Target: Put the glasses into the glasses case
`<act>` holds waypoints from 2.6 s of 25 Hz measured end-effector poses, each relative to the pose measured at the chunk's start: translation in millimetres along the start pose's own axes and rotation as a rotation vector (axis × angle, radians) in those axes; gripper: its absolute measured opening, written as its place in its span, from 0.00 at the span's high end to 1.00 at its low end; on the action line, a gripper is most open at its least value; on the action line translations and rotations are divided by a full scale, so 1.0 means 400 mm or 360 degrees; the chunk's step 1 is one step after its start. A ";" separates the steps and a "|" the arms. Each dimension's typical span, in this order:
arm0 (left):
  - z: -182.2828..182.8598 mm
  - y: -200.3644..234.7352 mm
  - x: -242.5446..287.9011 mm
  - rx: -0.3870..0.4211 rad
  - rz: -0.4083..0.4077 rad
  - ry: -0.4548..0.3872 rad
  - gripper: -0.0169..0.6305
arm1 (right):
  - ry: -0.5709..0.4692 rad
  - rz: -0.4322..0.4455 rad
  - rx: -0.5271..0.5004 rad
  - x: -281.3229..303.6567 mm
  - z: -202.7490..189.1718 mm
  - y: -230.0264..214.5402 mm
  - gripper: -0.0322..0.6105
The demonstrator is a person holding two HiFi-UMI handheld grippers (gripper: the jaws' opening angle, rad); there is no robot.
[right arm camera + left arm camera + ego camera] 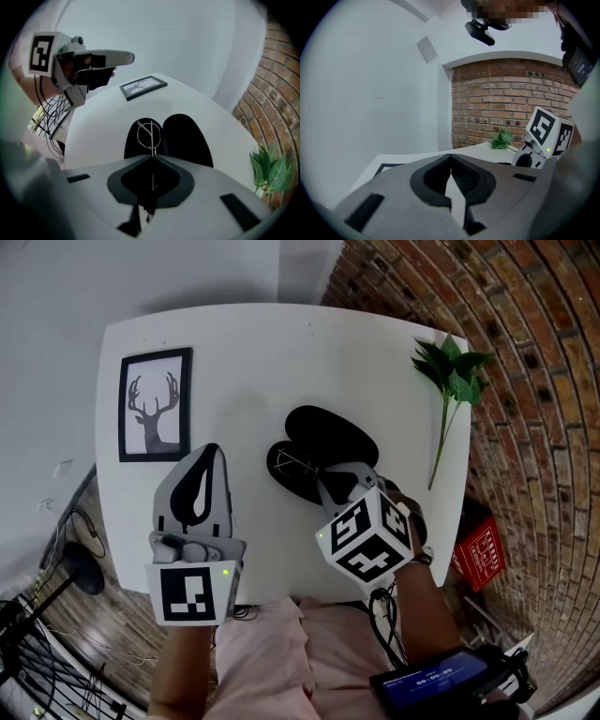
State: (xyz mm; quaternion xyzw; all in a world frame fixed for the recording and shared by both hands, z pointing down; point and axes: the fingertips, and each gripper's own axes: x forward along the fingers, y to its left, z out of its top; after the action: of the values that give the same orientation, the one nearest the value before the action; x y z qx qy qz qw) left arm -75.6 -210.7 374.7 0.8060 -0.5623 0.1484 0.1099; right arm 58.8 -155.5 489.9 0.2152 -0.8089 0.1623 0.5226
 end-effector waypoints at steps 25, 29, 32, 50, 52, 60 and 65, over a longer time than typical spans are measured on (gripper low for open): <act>-0.004 -0.002 -0.008 0.0006 0.0000 0.0007 0.97 | -0.0010 -0.0071 0.0060 0.020 -0.006 -0.003 0.84; -0.004 -0.006 -0.010 0.0005 -0.0009 0.0003 0.97 | -0.0127 -0.0122 0.0078 -0.004 0.016 -0.010 0.77; 0.001 -0.018 -0.013 0.0015 -0.0030 -0.0004 0.97 | -0.0185 -0.0173 0.0085 -0.023 0.016 -0.013 0.74; -0.005 -0.049 -0.062 0.0070 -0.0083 -0.0010 0.97 | -0.0214 -0.0484 -0.0077 0.006 -0.026 0.054 0.70; -0.003 -0.049 -0.067 0.0085 -0.0083 -0.0026 0.97 | -0.0205 -0.0490 -0.0080 0.011 -0.029 0.060 0.70; 0.023 -0.054 -0.080 0.0102 -0.0087 -0.0069 0.97 | -0.0278 -0.0519 0.0012 -0.021 -0.017 0.036 0.70; 0.032 -0.063 -0.091 0.0118 -0.0090 -0.0070 0.97 | -0.0339 -0.0558 0.0054 -0.053 -0.005 0.017 0.70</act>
State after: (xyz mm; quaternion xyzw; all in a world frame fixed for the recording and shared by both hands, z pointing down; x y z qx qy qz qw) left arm -62.4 -174.7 349.3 0.8281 -0.5358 0.1482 0.0718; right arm 64.4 -145.0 471.2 0.3774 -0.8069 0.0589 0.4506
